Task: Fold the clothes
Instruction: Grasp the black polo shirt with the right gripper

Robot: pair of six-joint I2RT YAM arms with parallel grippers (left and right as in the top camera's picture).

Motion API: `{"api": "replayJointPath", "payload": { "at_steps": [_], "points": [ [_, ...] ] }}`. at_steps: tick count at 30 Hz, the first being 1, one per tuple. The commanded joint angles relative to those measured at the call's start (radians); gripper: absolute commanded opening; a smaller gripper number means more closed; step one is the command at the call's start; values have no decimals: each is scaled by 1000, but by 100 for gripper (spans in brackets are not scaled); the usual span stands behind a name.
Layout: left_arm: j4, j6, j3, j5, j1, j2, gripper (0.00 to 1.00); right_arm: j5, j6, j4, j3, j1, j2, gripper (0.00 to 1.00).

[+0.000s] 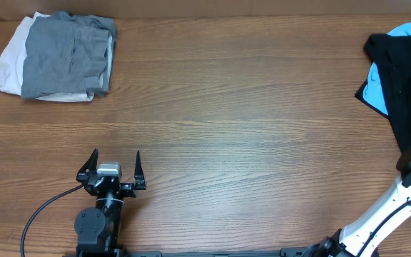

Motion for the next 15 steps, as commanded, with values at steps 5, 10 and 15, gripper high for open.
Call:
{"api": "replayJointPath", "payload": {
  "at_steps": [5, 10, 15],
  "points": [
    [0, 19, -3, 8, -5, -9, 100, -3, -8, 34, 31, 8, 102, 98],
    [0, 19, -3, 8, -5, -9, 100, 57, 44, 63, 31, 8, 139, 97],
    [0, 19, -3, 8, -5, -9, 100, 53, 44, 75, 31, 7, 155, 91]
  ]
}}
